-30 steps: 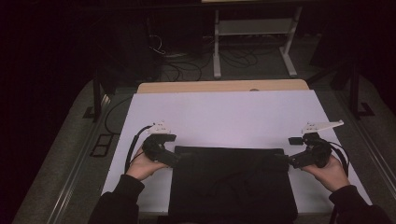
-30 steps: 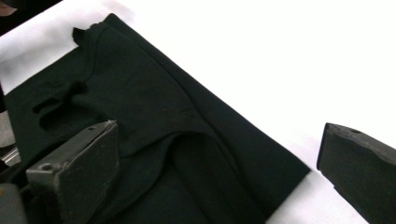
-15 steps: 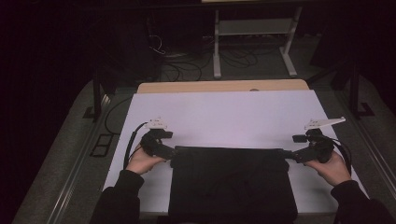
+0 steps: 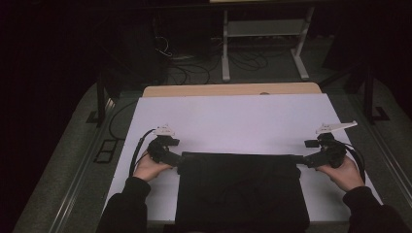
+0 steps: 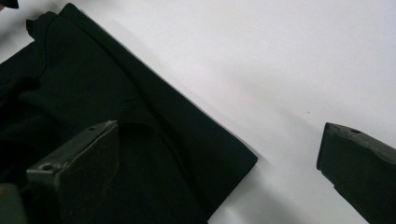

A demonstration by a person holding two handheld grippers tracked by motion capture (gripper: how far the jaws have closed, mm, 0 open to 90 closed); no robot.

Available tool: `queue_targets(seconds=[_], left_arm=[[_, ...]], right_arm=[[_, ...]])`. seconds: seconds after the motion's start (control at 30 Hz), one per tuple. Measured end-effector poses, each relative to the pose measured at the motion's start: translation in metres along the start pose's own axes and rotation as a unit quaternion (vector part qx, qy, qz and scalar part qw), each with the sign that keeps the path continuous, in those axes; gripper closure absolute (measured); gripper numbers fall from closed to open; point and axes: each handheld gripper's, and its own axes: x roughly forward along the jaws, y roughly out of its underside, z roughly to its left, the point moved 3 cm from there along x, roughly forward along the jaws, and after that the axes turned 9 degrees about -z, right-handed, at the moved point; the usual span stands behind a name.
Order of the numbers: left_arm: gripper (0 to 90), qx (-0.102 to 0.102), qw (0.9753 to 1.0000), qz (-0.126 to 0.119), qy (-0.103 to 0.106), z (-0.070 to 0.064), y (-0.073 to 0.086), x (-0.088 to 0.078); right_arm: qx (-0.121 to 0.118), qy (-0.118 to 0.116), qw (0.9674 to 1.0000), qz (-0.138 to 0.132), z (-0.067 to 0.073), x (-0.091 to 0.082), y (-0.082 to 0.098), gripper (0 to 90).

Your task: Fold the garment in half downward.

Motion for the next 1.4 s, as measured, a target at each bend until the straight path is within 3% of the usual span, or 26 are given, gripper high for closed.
queue_targets(seconds=[0.4, 0.6, 0.67, 0.83, 0.97, 1.1, 1.4], left_arm=[[0.0, -0.010, 0.9999, 0.013, -0.003, 0.007, 0.009, 0.009], [0.5, -0.016, 0.9997, 0.017, 0.000, 0.010, 0.010, 0.009], [5.6, -0.025, 0.9996, 0.016, 0.001, 0.012, 0.011, 0.009], [8.1, -0.032, 0.9993, 0.019, -0.003, 0.016, 0.013, 0.009], [14.4, -0.039, 0.9989, 0.025, 0.004, 0.018, 0.015, 0.009], [19.5, -0.044, 0.9986, 0.028, 0.003, 0.020, 0.017, 0.009], [35.3, -0.030, 0.9990, 0.031, -0.008, 0.018, 0.017, 0.013]], right_arm=[[-0.006, -0.006, 0.9999, 0.005, 0.003, 0.005, 0.001, 0.0], [-0.009, -0.001, 0.9996, 0.027, 0.000, 0.013, 0.004, 1.1], [-0.010, -0.004, 0.9996, 0.027, 0.000, 0.014, 0.005, 4.1], [-0.002, 0.008, 0.9995, 0.031, -0.004, 0.017, 0.010, 12.9], [0.008, 0.009, 0.9989, 0.046, -0.010, 0.021, 0.016, 16.5], [0.002, 0.011, 0.9987, 0.050, -0.011, 0.023, 0.018, 25.3], [0.017, 0.007, 0.9982, 0.056, -0.019, 0.027, 0.019, 49.7]])
